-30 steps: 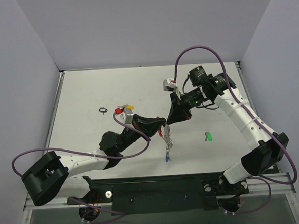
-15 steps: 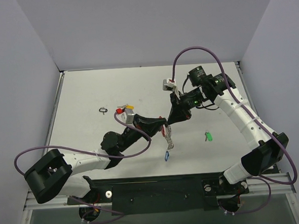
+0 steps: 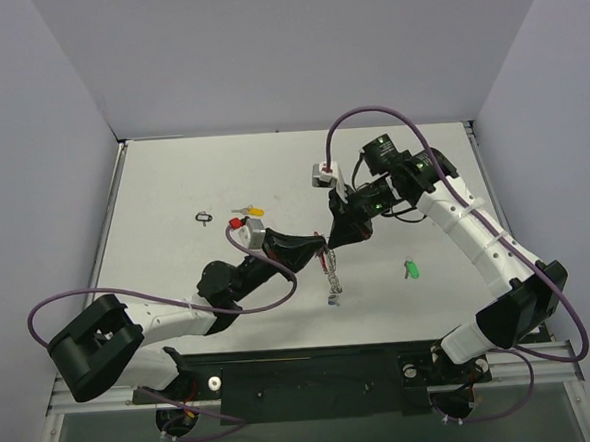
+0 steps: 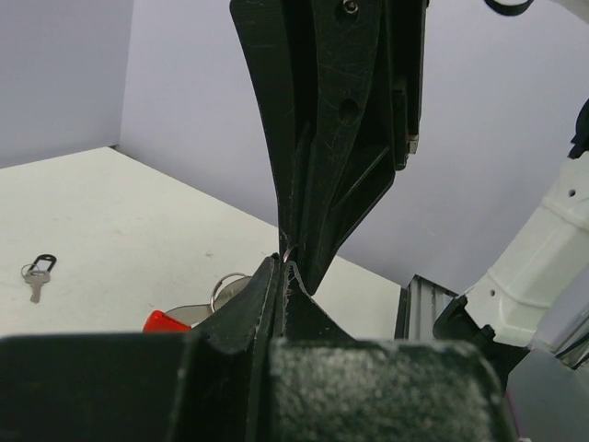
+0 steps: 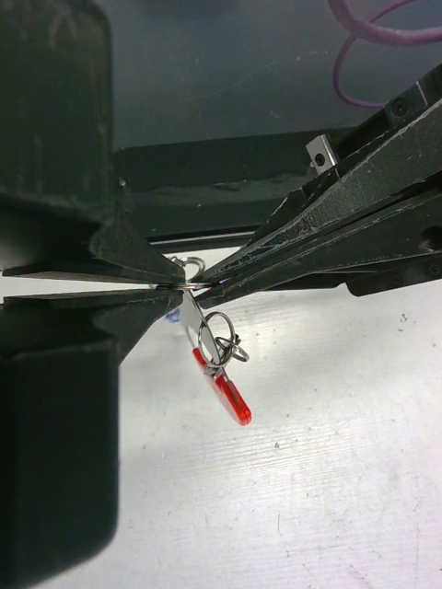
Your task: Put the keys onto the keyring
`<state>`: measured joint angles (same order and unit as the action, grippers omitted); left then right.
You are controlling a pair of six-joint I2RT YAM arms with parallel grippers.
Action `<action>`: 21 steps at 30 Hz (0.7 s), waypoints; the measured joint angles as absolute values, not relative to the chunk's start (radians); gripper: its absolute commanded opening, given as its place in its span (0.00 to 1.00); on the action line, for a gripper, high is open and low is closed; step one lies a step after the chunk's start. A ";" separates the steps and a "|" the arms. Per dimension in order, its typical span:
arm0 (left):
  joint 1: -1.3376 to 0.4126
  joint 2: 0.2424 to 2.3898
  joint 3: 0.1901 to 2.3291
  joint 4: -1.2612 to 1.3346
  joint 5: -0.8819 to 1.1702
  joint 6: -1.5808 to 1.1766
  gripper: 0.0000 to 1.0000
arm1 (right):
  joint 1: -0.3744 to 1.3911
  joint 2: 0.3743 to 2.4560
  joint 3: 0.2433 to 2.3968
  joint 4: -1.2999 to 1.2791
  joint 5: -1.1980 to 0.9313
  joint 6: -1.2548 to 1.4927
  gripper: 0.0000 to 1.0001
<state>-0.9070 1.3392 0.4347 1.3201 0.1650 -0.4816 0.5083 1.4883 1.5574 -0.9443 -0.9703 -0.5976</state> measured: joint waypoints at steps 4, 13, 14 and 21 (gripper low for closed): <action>-0.907 1.330 0.432 1.299 0.179 -0.426 0.00 | 0.526 1.488 1.559 -0.950 -0.920 -0.615 0.00; -0.907 1.329 0.432 1.291 0.216 -0.362 0.00 | 0.566 1.488 1.592 -0.993 -0.825 -0.640 0.00; -0.907 1.330 0.432 1.291 0.221 -0.359 0.00 | 0.575 1.488 1.601 -1.004 -0.805 -0.646 0.00; -0.907 1.345 0.436 1.317 0.249 -0.350 0.00 | 0.605 1.511 1.668 -1.073 -0.731 -0.667 0.00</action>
<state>-0.9070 1.3453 0.4358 1.3170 0.2493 -0.3504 0.6048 1.5108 1.6676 -1.0733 -0.7315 -0.6666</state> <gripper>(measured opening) 0.017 0.005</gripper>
